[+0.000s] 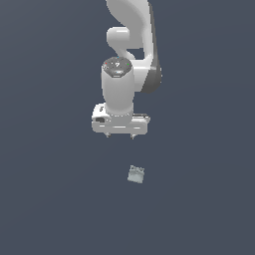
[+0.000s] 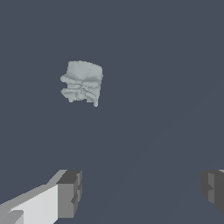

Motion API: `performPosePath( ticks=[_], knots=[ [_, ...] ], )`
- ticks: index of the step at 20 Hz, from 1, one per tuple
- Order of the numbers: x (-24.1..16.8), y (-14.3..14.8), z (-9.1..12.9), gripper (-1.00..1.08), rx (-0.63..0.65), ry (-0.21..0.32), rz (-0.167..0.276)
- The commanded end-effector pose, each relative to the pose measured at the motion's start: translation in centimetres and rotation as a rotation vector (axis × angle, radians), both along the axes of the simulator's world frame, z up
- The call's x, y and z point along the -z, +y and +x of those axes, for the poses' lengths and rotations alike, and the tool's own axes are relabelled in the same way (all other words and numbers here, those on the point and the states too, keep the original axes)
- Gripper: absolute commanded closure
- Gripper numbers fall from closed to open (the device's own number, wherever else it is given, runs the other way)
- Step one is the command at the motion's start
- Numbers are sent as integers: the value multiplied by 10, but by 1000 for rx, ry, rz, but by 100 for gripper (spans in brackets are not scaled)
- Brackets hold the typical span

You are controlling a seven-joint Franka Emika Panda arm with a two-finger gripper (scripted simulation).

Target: Pick up the object and move it to a goal position.

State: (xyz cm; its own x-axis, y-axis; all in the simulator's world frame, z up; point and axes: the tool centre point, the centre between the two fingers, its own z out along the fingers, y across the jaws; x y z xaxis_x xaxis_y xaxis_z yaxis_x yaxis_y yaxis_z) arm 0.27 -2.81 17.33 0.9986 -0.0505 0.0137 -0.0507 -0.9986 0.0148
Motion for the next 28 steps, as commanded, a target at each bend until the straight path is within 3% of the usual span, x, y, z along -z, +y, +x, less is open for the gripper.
performPosePath(
  ticks=[1, 17, 28],
  knots=[
    [0, 0, 0, -92, 0, 0, 0],
    [-4, 1, 7, -92, -24, 8, -23],
    [22, 20, 44, -92, 38, 8, -13]
  ],
)
